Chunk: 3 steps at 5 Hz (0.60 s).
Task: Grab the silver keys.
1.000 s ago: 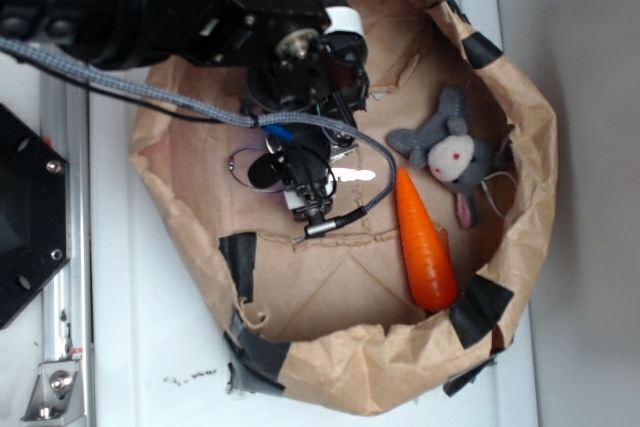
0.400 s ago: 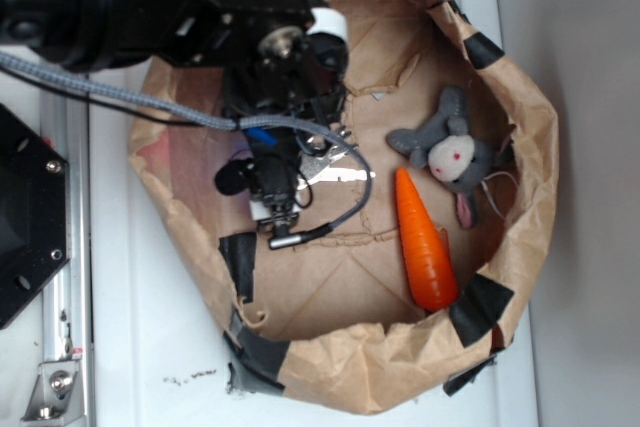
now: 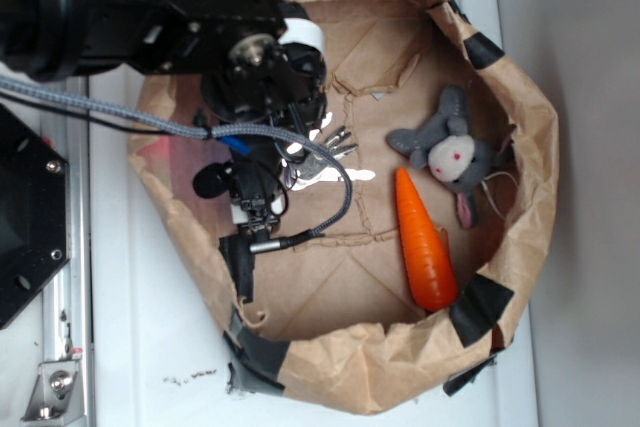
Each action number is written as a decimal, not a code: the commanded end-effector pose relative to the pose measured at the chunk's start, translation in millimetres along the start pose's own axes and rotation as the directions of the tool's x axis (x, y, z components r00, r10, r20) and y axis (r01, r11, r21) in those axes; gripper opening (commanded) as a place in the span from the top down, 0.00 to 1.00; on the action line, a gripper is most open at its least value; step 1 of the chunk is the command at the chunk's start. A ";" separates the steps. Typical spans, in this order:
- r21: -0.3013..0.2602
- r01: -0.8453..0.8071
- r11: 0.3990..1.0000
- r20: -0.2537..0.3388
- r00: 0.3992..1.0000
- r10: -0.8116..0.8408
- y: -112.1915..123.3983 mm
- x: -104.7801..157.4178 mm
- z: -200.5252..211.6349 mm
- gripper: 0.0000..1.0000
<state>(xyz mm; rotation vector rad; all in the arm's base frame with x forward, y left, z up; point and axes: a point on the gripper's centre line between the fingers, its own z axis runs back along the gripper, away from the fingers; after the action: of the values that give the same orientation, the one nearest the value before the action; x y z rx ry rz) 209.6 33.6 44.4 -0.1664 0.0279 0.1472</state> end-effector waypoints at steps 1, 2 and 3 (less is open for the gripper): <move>0.014 0.038 0.999 0.049 0.998 -0.039 1.9 3.3 6.7 0.00; -0.031 0.055 0.998 0.036 0.998 -0.054 -1.6 -1.7 17.2 0.00; -0.047 0.049 0.998 0.034 0.998 -0.048 -6.2 0.0 18.7 0.00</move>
<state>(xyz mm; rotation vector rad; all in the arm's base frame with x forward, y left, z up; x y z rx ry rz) 195.8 15.5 48.1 -0.2245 0.0387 0.1004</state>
